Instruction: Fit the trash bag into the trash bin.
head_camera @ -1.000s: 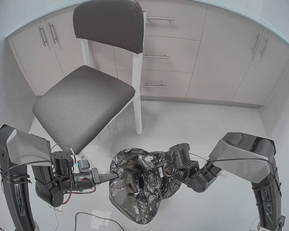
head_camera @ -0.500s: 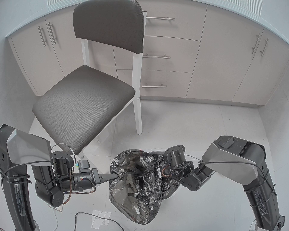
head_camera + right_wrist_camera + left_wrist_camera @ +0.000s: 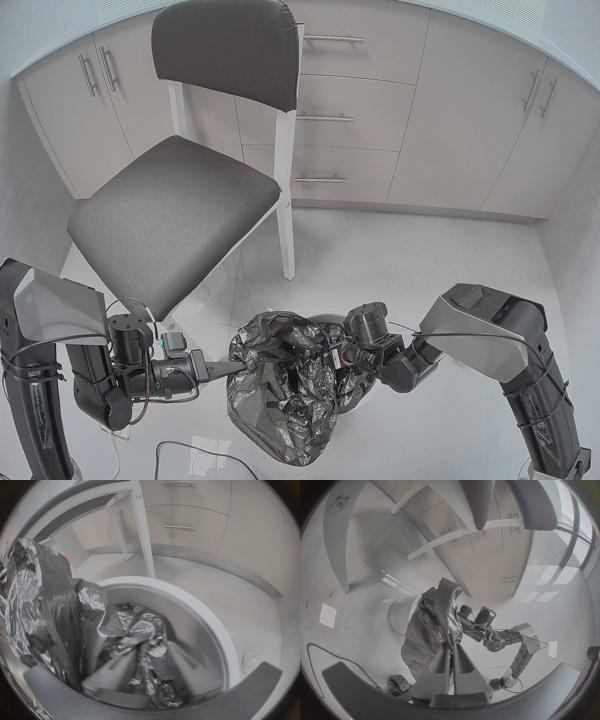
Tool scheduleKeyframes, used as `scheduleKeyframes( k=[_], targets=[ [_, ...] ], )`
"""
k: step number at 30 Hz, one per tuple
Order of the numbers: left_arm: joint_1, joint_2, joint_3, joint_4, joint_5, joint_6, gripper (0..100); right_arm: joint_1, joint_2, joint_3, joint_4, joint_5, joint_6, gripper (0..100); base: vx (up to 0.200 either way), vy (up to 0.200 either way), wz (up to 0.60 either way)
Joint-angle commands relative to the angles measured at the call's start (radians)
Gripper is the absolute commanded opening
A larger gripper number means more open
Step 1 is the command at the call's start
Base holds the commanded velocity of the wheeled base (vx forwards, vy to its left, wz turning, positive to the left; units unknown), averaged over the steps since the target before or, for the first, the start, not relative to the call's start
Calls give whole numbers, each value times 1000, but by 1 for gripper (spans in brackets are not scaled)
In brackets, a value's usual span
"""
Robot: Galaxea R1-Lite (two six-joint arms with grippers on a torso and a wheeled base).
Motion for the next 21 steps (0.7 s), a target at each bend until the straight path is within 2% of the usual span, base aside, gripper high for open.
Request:
scheduleKeyframes(
  k=[1,7,12,15,21],
  targets=[
    [0,2,0,0,0,-1,0,1,2,-5,0,3,1,100,0,0,0],
    [0,2,0,0,0,1,0,2,-17,8,-2,4,1,100,0,0,0],
    [0,2,0,0,0,1,0,18,-132,87,5,10,1,100,0,0,0],
    [0,2,0,0,3,1,0,31,-225,160,58,10,1,100,0,0,0],
    [0,2,1,0,3,1,0,50,-285,255,64,12,1,100,0,0,0]
  ],
)
